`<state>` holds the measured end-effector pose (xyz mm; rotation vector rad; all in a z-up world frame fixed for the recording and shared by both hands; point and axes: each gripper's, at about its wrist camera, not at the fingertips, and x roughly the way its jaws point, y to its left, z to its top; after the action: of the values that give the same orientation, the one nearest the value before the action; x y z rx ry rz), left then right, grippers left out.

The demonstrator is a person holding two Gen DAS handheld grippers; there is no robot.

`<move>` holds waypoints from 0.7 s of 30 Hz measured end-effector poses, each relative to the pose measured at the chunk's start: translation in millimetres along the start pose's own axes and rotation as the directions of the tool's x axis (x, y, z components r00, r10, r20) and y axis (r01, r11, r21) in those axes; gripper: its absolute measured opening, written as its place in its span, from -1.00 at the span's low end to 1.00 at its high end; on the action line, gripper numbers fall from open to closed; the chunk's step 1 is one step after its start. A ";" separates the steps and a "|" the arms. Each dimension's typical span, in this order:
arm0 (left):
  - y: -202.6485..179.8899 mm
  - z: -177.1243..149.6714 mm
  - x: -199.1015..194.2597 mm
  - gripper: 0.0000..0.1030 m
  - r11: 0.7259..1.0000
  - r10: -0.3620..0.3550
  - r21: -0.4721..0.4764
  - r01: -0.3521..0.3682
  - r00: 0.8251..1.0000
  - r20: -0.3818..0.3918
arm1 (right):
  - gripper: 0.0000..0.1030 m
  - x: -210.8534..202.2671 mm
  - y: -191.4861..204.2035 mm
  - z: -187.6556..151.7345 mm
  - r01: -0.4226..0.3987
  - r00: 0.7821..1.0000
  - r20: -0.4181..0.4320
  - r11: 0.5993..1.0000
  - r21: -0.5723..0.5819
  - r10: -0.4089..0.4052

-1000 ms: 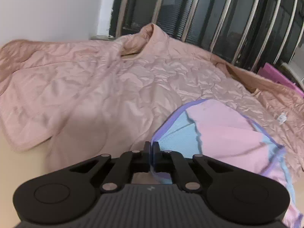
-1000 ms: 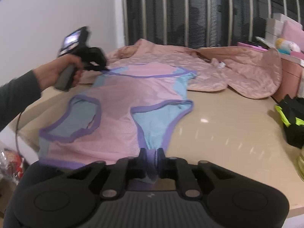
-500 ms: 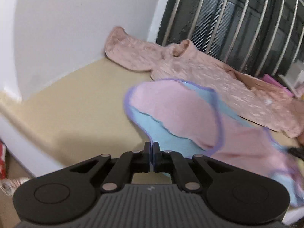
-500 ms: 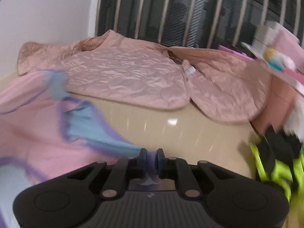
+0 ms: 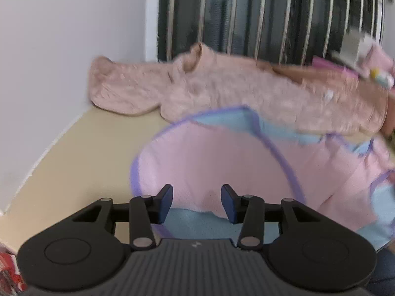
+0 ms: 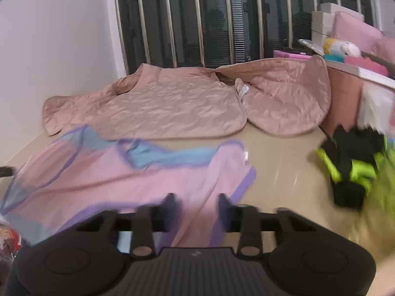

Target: Fold clothes

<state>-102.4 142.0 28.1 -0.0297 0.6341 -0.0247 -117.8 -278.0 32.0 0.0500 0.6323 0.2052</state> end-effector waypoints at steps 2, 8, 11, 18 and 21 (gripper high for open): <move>-2.8 -4.2 0.7 -0.09 1.000 0.001 0.002 -0.001 1.000 -0.010 | -0.59 -5.6 12.1 -14.9 0.004 1.000 -0.018 1.000 -0.003 -0.004; -12.1 -16.8 2.0 0.08 1.000 0.003 0.012 -0.003 0.999 -0.038 | -0.70 -10.7 19.7 -29.4 0.110 0.993 -0.023 0.988 -0.105 -0.113; -30.1 -24.6 -9.4 0.27 0.997 -0.030 0.073 0.034 0.998 -0.051 | -0.63 -17.5 4.8 -31.7 0.146 0.989 -0.026 0.986 -0.079 -0.149; -20.5 47.5 1.8 0.37 0.959 -0.278 -0.064 0.277 0.961 -0.008 | -0.29 -24.8 12.0 19.0 0.054 0.998 0.025 0.997 -0.056 -0.053; -33.0 88.3 63.7 0.42 0.942 -0.329 -0.098 0.321 0.941 -0.076 | -0.25 12.9 25.9 62.6 -0.145 0.988 0.043 0.989 -0.028 0.146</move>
<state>0.7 108.7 62.6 -0.2169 0.7166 -0.3215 -75.2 -249.0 77.8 0.0773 0.5811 0.3522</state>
